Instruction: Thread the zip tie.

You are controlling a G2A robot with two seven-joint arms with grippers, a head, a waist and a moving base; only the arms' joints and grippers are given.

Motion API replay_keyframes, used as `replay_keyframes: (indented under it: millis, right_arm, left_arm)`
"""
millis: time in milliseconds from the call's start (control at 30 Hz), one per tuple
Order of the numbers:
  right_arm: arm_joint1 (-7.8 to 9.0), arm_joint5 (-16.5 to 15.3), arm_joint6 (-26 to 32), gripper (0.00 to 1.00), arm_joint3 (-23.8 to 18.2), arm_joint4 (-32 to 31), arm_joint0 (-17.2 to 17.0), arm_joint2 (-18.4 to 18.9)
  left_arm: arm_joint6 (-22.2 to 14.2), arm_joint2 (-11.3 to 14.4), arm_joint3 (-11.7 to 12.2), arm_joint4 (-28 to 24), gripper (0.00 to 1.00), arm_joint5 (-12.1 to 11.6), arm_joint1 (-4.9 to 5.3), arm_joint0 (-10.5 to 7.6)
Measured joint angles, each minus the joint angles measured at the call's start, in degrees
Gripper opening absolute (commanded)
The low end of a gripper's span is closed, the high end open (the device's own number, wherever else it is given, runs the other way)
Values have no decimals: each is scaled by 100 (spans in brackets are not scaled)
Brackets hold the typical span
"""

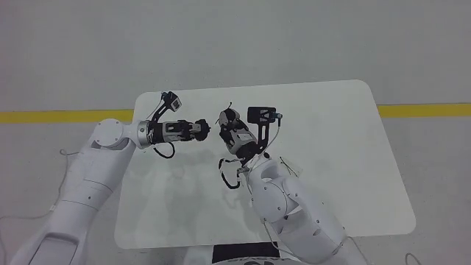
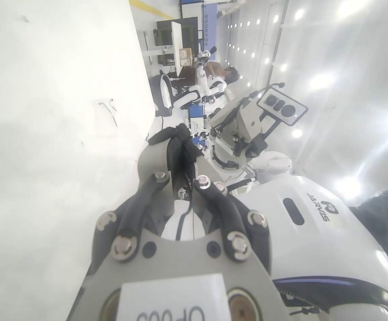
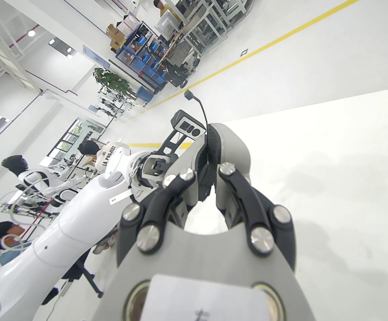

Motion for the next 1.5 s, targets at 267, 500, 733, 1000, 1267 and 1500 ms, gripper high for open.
replay_keyframes:
  millis: [267, 500, 733, 1000, 1267, 1500]
  right_arm:
    - [25, -531, 45, 0, 202, -491, 24, -71]
    - [52, -912, -31, 0, 354, -1072, 63, -82]
    - [52, -905, -38, 0, 351, -1075, 61, -80]
    - [43, -1034, -35, 0, 537, -1386, 87, -129]
    - [20, -1042, -115, 0, 612, -1476, 120, -158]
    - [20, -1116, -156, 0, 625, -1515, 92, -122]
  left_arm:
    - [0, 0, 0, 0, 0, 0, 0, 0]
    - [0, 0, 0, 0, 0, 0, 0, 0]
    - [0, 0, 0, 0, 0, 0, 0, 0]
    - [0, 0, 0, 0, 0, 0, 0, 0]
    - [0, 0, 0, 0, 0, 0, 0, 0]
    - [0, 0, 0, 0, 0, 0, 0, 0]
